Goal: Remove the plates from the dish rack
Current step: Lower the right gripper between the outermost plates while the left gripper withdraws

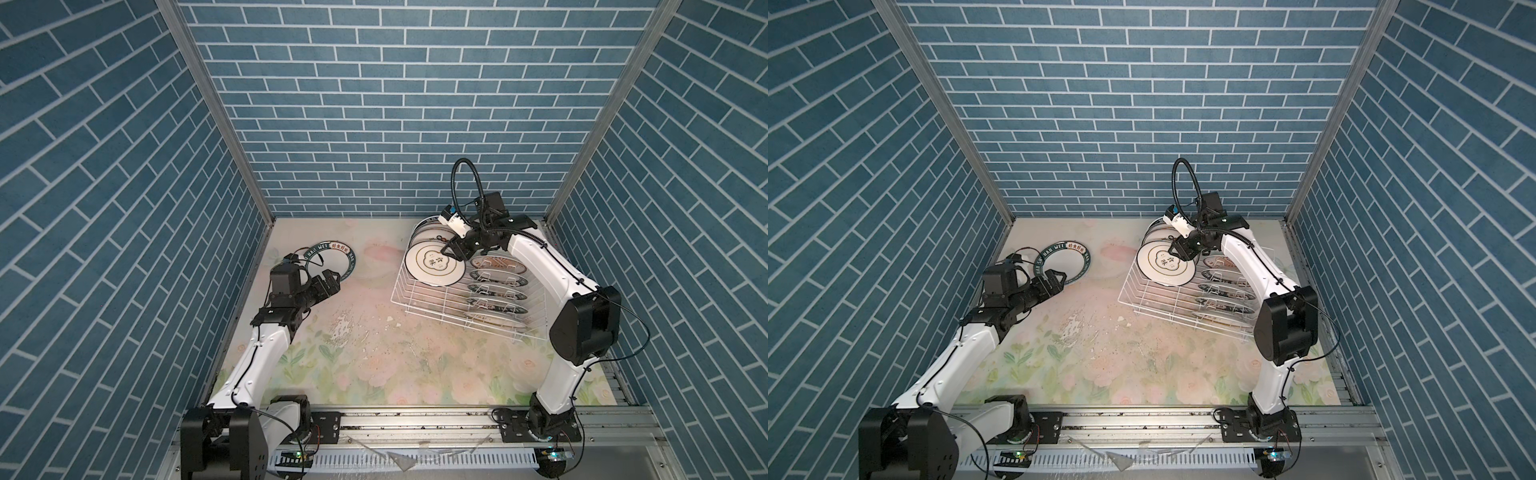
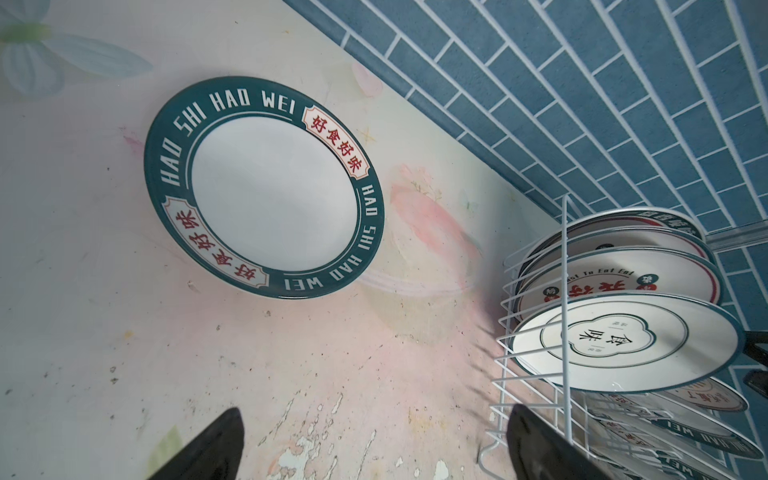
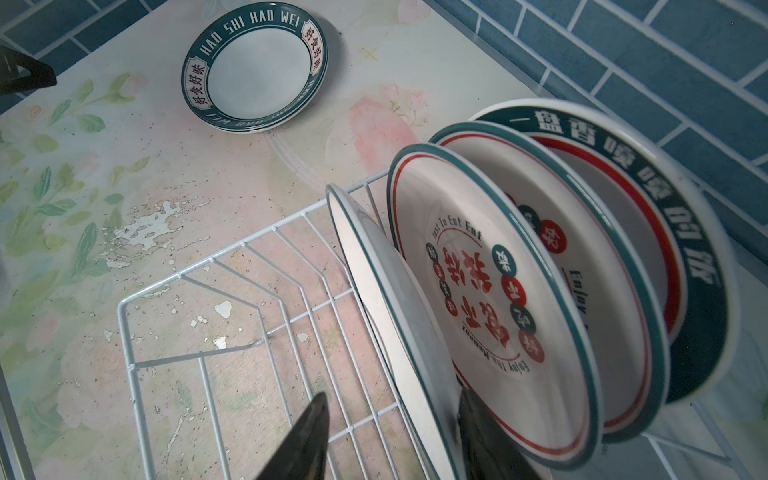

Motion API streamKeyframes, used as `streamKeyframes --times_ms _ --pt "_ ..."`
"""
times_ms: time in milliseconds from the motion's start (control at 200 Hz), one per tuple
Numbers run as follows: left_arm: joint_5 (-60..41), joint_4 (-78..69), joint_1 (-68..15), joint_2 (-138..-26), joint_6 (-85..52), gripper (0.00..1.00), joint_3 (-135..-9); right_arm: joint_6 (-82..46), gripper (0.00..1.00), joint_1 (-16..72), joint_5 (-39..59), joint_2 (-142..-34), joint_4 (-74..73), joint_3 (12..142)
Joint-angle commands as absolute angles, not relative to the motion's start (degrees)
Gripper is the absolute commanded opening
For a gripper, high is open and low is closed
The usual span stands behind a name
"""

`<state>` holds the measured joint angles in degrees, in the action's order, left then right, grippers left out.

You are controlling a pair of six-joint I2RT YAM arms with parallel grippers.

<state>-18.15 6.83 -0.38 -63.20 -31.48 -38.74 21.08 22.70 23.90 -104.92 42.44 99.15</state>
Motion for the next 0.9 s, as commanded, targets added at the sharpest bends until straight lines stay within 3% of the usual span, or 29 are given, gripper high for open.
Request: streamKeyframes --times_ms 0,245,360,775,895 --pt "-17.2 4.6 -1.2 -64.6 -31.3 0.99 -38.5 24.4 0.51 22.4 26.0 -106.0 44.4 102.0" --pt "-23.4 2.0 -1.3 -65.3 -26.7 0.99 -38.3 25.7 0.44 22.4 27.9 -107.9 45.8 102.4" --pt "-26.9 3.9 -1.3 -66.1 -22.4 0.99 -39.7 26.5 0.32 22.4 28.6 -108.8 45.2 101.8" --pt "-21.4 -1.2 -1.4 -61.8 -23.7 0.99 -35.9 28.7 0.24 22.7 26.5 -108.3 40.7 97.0" --pt "-24.2 -3.8 -1.4 -60.6 -24.5 0.99 -34.6 30.4 0.23 23.4 25.1 -107.1 38.9 94.3"
